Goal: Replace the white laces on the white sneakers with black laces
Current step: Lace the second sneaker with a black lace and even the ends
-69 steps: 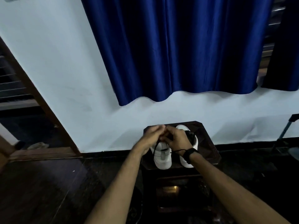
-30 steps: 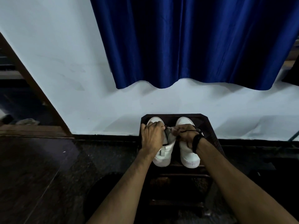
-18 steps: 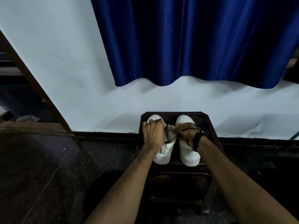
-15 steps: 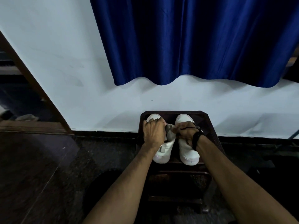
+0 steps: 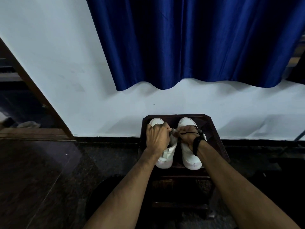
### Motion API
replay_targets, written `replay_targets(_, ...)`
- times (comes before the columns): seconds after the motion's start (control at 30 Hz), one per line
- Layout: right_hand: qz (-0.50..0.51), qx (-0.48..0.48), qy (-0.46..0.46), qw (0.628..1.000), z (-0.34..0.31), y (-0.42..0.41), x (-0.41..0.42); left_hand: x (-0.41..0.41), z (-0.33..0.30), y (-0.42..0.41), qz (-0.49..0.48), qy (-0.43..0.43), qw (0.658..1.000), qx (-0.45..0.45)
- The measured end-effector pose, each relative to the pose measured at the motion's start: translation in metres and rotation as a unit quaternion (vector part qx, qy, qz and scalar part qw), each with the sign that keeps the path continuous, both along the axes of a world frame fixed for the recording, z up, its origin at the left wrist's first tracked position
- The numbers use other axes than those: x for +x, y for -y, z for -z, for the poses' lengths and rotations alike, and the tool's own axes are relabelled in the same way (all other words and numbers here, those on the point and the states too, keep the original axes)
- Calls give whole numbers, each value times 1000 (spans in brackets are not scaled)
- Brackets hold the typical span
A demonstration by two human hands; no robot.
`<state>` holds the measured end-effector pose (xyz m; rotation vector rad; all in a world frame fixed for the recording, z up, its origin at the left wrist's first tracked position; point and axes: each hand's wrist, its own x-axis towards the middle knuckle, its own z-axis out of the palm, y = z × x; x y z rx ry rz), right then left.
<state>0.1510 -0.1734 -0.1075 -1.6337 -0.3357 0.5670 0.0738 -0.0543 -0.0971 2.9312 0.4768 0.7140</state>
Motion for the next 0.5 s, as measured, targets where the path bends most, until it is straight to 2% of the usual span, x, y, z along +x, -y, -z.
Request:
replay_targets(0.1, -1, 0, 3, 1000, -1, 0, -2, 1, -4, 2, 6, -19, 999, 34)
replay_targets(0.2, 21, 40, -87, 995, -6, 0, -4, -2, -4, 0, -1, -29, 998, 54)
replay_targets(0.27, 31, 34, -127, 991, -10, 3, -2, -5, -3, -1, -8, -24, 998, 57)
replay_targets(0.5, 29, 0, -85, 996, -10, 1, -8, -11, 0, -4, 21, 19, 999, 46)
